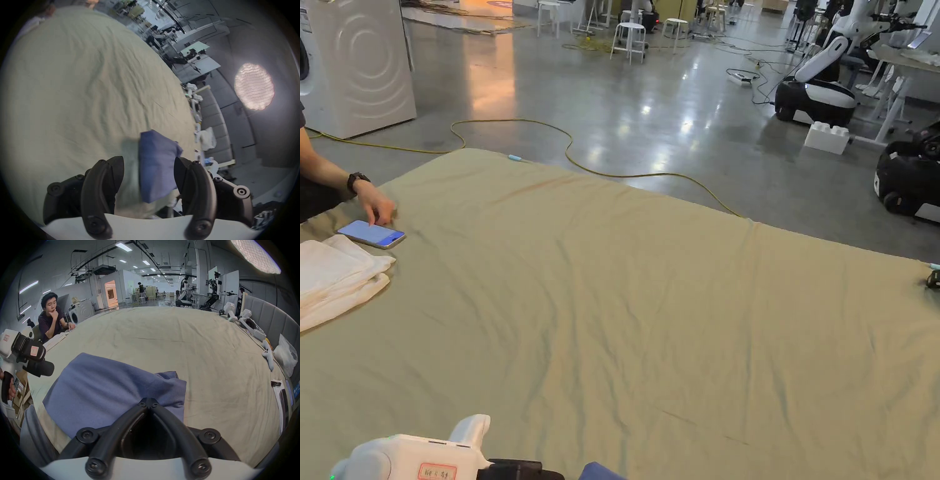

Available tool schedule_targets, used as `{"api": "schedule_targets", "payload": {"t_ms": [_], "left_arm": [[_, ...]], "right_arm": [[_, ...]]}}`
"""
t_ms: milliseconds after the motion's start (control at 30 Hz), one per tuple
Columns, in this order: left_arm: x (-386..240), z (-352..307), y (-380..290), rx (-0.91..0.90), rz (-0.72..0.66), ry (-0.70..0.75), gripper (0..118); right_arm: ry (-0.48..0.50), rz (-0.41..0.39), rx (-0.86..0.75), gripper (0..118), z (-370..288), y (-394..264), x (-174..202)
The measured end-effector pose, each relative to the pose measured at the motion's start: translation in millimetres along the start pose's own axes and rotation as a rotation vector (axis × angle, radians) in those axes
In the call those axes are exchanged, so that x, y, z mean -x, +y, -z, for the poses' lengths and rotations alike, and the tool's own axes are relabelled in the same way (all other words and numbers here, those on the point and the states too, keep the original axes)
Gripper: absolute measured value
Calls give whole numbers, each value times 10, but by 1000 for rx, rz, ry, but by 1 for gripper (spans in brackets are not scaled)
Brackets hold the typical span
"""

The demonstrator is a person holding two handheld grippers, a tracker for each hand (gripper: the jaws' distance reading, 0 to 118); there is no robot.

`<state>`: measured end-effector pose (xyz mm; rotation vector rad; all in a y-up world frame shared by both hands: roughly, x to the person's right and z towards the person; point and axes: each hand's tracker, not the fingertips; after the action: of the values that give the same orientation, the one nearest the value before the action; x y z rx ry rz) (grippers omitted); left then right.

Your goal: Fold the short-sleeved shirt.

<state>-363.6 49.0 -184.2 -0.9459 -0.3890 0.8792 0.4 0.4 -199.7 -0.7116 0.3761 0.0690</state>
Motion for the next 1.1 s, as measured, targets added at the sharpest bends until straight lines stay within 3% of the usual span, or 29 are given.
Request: {"api": "schedule_targets", "payload": {"t_ms": [133, 267, 333, 400, 567, 633, 700, 733, 800, 967, 1067, 1100], "left_arm": [[203, 243, 65, 96, -47, -150, 71], [294, 599, 45, 224, -102, -96, 73], [106, 724, -41, 283, -111, -142, 74], [109, 781, -92, 227, -130, -227, 74], [200, 952, -164, 192, -79, -222, 73], [219, 976, -156, 180, -126, -218, 71], [245, 932, -166, 171, -196, -253, 58], [251, 905, -181, 164, -182, -236, 31], [229, 870, -214, 159, -157, -165, 29], [-140, 792, -223, 152, -111, -187, 27], [-340, 653, -179, 152, -88, -188, 27], [-80, 621, -127, 145, -82, -188, 27]], "right_arm": [[-11, -17, 0, 0, 1, -3, 26], [1, 4, 7, 0, -10, 13, -3], [5, 14, 11, 0, -11, 18, -9], [3, 14, 11, 0, -11, 17, 0], [-2, 16, 5, 0, -22, 2, 12], [2, 16, 8, 0, -20, 2, 1], [5, 17, 10, 0, -21, 3, -7], [6, 20, 11, 0, -18, 2, -16], [22, 24, 9, 0, -20, 1, -24], [-3, -24, 8, 0, -59, 18, 40], [30, 64, -10, 0, -158, 118, -54], [9, 71, -23, 0, -196, 175, -96]]}}
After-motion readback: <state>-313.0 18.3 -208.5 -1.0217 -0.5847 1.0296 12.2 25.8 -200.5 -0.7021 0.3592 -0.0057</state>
